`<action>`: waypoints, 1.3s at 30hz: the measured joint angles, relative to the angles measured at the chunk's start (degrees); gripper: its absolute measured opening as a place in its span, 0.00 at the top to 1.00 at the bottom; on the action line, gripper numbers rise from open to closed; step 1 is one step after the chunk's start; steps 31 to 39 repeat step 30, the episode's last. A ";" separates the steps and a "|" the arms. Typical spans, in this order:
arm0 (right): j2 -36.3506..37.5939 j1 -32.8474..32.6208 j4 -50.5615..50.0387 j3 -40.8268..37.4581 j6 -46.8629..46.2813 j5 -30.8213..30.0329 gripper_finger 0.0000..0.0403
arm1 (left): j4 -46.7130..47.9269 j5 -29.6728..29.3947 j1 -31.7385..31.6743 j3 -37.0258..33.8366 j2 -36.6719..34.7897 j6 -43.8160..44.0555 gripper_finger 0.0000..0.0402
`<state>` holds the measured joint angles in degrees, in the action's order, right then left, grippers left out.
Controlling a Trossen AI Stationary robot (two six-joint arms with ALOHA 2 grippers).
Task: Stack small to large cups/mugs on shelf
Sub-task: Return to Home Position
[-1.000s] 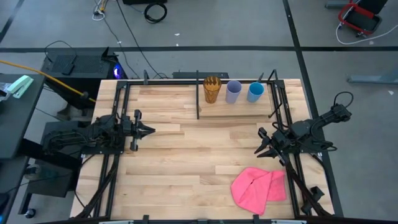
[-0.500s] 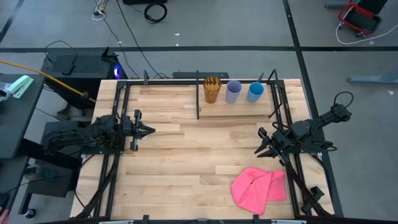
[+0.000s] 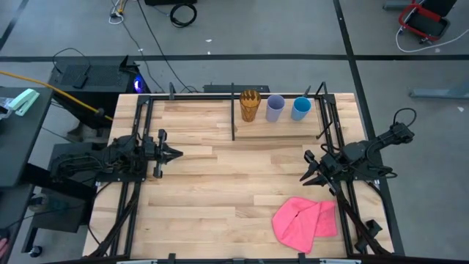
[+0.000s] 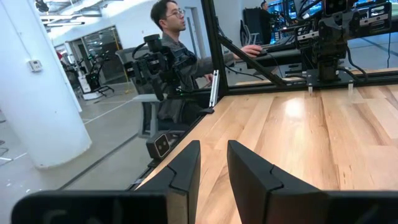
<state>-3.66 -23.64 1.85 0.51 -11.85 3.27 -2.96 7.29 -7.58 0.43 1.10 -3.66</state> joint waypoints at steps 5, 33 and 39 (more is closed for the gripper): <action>0.00 0.00 0.01 0.00 0.00 0.01 0.78 | 0.00 0.00 0.00 0.00 0.00 -0.02 0.92; 0.00 0.00 0.00 0.00 0.01 0.02 0.78 | 0.00 0.00 0.00 0.00 0.00 0.00 0.91; 0.00 0.00 0.00 0.00 0.01 0.02 0.78 | 0.00 0.00 0.00 0.00 0.00 0.00 0.91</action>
